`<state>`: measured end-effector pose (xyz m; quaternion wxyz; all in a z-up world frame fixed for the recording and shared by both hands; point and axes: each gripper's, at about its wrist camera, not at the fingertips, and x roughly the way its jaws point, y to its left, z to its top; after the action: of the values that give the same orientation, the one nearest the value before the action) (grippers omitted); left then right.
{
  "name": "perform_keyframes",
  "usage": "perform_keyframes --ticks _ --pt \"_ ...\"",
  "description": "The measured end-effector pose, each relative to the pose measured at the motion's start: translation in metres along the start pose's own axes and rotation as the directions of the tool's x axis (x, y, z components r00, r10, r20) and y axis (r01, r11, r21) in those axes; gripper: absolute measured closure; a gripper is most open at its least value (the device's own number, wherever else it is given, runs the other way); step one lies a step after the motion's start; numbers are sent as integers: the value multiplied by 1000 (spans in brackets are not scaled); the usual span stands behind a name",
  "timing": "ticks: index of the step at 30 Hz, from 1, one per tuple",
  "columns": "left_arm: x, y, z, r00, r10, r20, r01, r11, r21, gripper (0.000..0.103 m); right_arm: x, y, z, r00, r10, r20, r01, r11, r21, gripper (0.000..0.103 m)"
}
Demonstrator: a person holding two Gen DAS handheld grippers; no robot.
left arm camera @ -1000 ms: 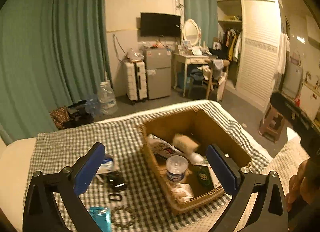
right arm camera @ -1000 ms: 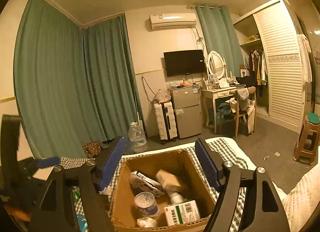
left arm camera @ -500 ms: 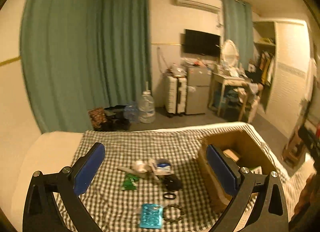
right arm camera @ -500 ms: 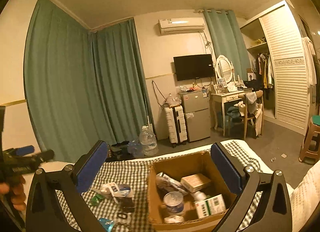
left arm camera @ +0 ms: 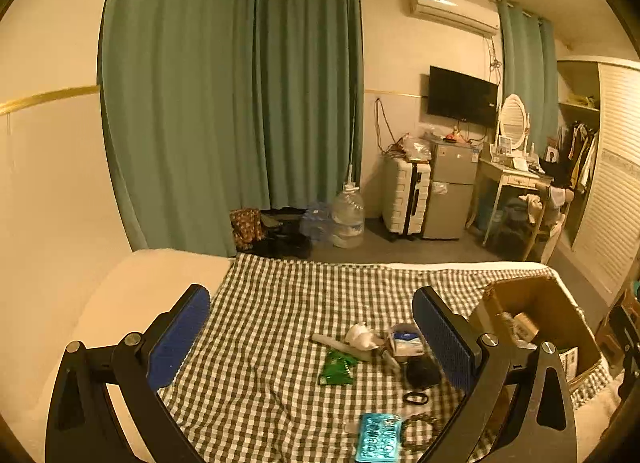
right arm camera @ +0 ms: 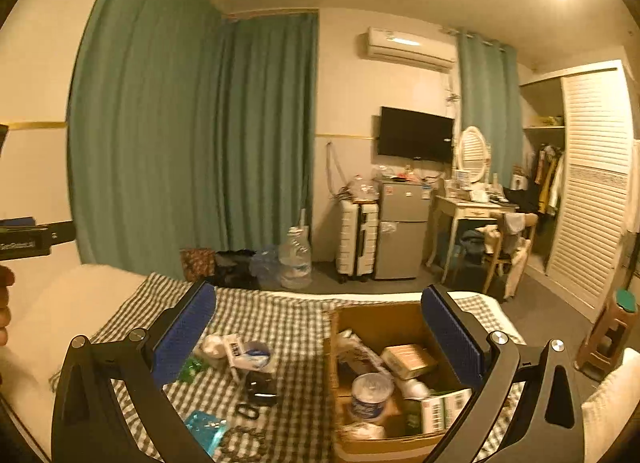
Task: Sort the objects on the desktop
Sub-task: 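Move both open tools back over the remaining items on the bed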
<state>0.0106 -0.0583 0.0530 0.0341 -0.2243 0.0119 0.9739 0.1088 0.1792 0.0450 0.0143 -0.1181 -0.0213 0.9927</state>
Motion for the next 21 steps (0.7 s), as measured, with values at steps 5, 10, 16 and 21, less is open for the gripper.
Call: perform_keyframes --ticks 5,10,16,21 --pt "33 7 -18 999 16 -45 -16 1000 16 0 26 25 -22 999 44 -25 -45 998 -53 0" --pt "79 10 -35 992 29 -126 -22 998 55 0 58 46 -49 992 103 -75 -112 985 -135 0" --pt "122 24 -58 979 -15 -202 10 1000 -25 0 109 69 -80 972 117 -204 -154 972 -179 0" --pt "159 15 -79 965 2 -264 4 1000 19 0 141 80 -97 957 169 -236 -208 966 -151 0"
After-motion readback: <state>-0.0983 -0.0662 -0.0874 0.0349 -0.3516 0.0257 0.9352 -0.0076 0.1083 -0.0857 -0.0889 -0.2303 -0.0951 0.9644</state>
